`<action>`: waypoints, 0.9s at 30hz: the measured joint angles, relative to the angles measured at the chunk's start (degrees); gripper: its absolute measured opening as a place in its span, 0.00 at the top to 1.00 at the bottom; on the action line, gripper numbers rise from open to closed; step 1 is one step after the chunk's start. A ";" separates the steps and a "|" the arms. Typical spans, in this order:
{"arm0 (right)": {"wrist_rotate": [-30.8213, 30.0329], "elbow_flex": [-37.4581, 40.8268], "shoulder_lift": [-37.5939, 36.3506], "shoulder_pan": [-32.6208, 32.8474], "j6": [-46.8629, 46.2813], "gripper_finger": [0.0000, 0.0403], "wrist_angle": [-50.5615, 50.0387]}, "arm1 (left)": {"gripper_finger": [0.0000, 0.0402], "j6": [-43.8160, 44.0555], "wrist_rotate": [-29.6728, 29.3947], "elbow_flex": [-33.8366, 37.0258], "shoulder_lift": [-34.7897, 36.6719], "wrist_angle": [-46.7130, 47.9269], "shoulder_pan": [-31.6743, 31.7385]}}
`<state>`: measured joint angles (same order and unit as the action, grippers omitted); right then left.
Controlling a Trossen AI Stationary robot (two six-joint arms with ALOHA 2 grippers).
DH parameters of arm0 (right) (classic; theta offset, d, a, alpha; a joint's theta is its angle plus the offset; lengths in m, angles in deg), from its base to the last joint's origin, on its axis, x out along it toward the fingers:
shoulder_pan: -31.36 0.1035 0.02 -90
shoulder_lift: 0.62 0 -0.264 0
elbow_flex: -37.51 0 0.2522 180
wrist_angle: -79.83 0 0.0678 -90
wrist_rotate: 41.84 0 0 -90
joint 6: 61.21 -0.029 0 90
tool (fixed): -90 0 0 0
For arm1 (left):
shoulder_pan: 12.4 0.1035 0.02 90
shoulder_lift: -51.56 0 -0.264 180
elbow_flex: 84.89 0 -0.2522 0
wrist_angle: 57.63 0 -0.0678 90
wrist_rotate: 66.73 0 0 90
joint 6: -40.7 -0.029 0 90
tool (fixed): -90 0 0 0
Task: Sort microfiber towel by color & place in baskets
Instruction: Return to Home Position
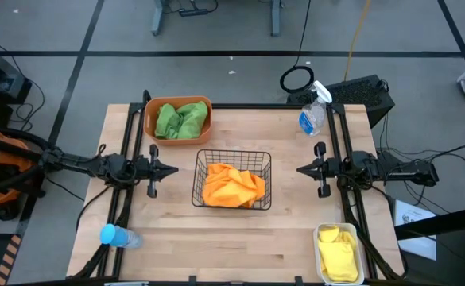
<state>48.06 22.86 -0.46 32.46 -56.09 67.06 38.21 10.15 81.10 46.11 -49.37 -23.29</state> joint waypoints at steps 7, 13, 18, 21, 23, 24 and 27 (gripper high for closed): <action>-0.02 0.00 0.01 0.00 0.00 1.00 0.01 | 1.00 -1.39 0.60 0.02 5.00 2.55 0.00; -0.04 0.02 0.02 0.00 0.02 1.00 0.02 | 1.00 -2.35 2.28 0.00 5.42 2.97 0.00; -0.04 0.02 0.02 0.00 0.02 1.00 0.01 | 1.00 -2.37 2.42 -0.02 5.44 3.09 0.10; -0.04 0.02 0.02 0.00 0.02 1.00 0.01 | 1.00 -2.33 2.42 -0.02 5.44 3.17 1.13; -0.04 0.02 0.02 0.00 0.02 1.00 0.01 | 1.00 -2.31 2.42 -0.04 5.44 3.20 2.28; -0.04 0.02 0.02 0.00 0.02 1.00 0.01 | 1.00 -1.98 2.42 -0.04 5.44 3.22 2.95; -0.04 0.02 0.02 0.00 0.02 1.00 0.02 | 1.00 -0.98 3.72 -0.04 5.44 3.47 4.93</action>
<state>48.02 22.88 -0.44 32.46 -56.06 67.08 37.22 13.87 81.06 51.55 -45.90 -18.37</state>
